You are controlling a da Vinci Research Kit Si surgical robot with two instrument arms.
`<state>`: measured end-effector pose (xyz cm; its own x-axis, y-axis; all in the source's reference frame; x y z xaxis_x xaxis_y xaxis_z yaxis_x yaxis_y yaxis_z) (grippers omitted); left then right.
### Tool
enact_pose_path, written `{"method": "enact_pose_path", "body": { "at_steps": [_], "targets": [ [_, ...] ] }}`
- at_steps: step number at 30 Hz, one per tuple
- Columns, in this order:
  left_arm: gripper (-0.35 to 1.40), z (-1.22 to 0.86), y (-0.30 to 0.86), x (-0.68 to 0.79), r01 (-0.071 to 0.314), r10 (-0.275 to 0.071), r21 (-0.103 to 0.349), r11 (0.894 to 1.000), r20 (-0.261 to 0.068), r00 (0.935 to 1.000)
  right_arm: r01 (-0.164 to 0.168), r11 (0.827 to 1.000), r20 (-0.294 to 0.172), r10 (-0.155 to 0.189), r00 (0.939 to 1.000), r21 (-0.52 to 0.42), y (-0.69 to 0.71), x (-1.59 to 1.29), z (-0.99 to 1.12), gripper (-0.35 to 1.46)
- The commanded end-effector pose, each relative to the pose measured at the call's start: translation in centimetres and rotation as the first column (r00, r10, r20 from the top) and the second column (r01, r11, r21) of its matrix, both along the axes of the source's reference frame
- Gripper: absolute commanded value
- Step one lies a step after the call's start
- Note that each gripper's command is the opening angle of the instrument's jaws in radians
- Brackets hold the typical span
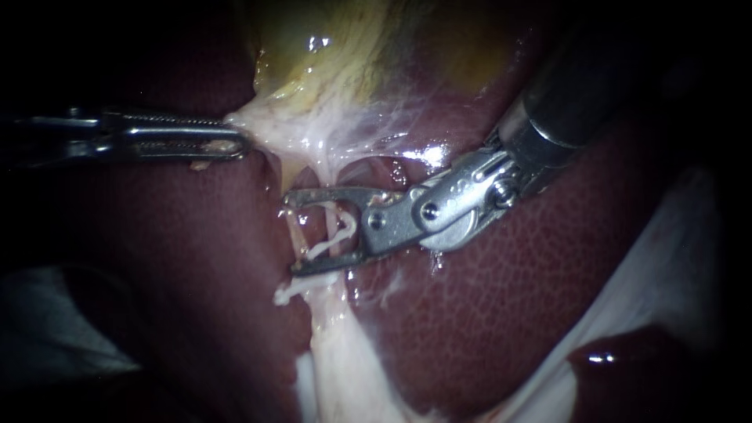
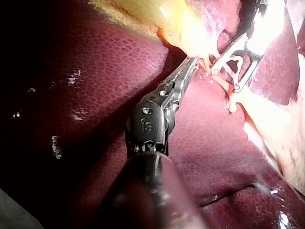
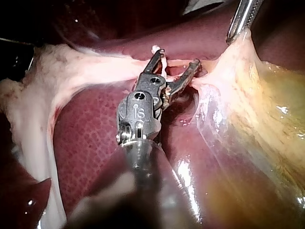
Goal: Clipping second clip left tube
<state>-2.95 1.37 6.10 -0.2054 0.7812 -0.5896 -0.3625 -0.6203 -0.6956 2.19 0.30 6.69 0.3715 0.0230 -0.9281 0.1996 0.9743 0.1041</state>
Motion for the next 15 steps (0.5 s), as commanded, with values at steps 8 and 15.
{"method": "enact_pose_path", "body": {
  "at_steps": [8, 15],
  "targets": [
    [-0.35, 0.00, 0.00, 0.00, 0.000, 0.000, 0.000, 1.000, 0.000, 1.0000, -0.037, 0.992, -0.011, 0.039, 0.9992, 0.124, -0.04, -0.08, -0.09, 0.50],
    [-0.35, 0.00, 0.00, 0.00, 0.000, 0.000, 0.000, 1.000, 0.000, 1.0000, -0.080, 0.942, 0.011, 0.081, 0.9966, 0.327, -0.08, -0.14, -0.16, 0.50]
  ]
}}
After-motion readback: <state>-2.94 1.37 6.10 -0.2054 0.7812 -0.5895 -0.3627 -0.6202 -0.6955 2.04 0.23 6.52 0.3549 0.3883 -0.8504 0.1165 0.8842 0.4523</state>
